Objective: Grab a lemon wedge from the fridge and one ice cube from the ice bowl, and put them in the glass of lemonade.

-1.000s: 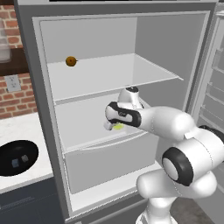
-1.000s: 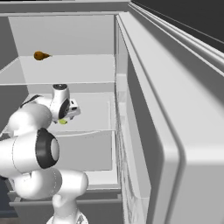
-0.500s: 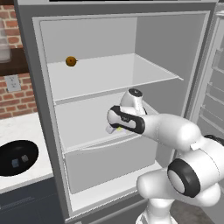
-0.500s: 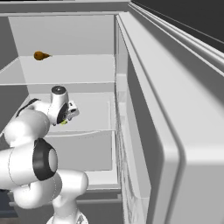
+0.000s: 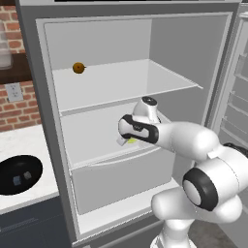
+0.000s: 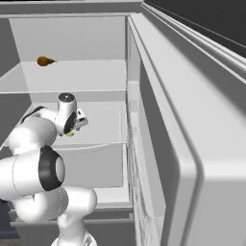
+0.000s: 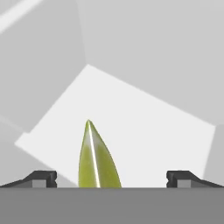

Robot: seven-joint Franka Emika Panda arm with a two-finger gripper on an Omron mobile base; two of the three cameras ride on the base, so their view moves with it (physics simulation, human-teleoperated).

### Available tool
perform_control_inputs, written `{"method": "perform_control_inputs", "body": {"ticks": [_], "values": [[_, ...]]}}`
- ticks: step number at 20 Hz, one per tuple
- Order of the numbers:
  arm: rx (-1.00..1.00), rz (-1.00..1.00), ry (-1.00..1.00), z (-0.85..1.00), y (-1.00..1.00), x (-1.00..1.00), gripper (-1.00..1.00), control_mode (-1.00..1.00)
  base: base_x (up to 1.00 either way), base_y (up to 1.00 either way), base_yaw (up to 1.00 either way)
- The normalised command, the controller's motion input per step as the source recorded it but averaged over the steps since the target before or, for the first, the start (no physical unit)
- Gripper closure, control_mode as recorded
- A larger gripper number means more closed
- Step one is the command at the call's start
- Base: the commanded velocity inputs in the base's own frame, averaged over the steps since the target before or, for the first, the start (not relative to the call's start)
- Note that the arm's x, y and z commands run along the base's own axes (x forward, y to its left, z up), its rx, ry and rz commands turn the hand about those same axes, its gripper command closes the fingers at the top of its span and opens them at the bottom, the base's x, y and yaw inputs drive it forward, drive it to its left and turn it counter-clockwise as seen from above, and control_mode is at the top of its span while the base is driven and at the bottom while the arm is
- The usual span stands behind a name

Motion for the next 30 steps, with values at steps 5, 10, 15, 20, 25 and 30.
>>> {"method": "perform_control_inputs", "body": {"ticks": [5, 10, 15, 20, 25, 30], "values": [[0.0, 0.02, 0.0, -0.1, 0.0, -0.02, -1.0, -1.0, 0.0, 0.0, 0.0], [0.0, 0.02, 0.0, -0.38, 0.0, -0.01, -1.0, -1.0, 0.0, 0.0, 0.0], [0.0, 0.02, 0.0, -0.24, 0.0, -0.02, -1.0, -1.0, 0.0, 0.0, 0.0], [0.0, 0.01, 0.0, -0.06, 0.0, -0.01, -1.0, -1.0, 0.0, 0.0, 0.0], [0.0, 0.0, 0.0, 0.0, 0.0, -0.07, 1.0, -1.0, 0.0, 0.0, 0.0], [0.0, 0.0, 0.0, 0.0, 0.0, -0.04, 1.0, -1.0, 0.0, 0.0, 0.0]]}}
